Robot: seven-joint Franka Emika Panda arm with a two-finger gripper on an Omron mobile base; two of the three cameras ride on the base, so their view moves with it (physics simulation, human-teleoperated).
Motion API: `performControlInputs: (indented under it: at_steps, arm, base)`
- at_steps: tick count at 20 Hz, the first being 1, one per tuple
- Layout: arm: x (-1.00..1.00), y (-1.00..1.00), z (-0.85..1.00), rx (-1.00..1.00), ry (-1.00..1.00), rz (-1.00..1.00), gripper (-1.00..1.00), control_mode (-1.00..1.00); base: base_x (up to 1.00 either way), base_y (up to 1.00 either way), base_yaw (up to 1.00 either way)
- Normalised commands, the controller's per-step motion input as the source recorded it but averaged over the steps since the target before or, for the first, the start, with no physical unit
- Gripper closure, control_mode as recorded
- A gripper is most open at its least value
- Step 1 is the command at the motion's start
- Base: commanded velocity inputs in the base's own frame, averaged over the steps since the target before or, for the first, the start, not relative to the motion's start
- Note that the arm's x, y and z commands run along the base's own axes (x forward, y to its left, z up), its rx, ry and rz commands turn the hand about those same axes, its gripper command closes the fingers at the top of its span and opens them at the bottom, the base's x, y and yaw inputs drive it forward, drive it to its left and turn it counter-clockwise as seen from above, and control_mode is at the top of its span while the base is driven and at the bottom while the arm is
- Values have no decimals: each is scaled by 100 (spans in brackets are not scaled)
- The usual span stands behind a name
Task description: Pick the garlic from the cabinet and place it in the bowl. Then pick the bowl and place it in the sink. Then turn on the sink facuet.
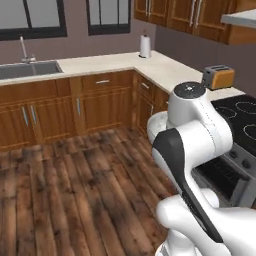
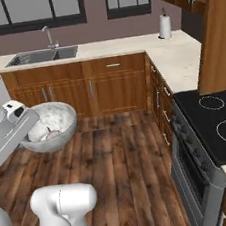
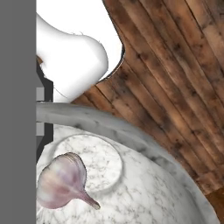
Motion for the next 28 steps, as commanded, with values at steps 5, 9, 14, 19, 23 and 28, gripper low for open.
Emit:
performControlInputs:
  at_steps: [5,9,14,19,23,28]
  arm:
    - [0,0,0,0,0,0,100,100]
    - [0,0,0,0,0,0,100,100]
    - [0,0,0,0,0,0,100,100]
    - [0,0,0,0,0,0,100,100]
    - [0,0,0,0,0,0,100,100]
    - [0,0,0,0,0,0,100,100]
  base:
    - [100,2,28]
    - [100,0,15]
    - [100,2,9]
    - [100,18,6]
    - [100,41,1]
    - [100,51,0]
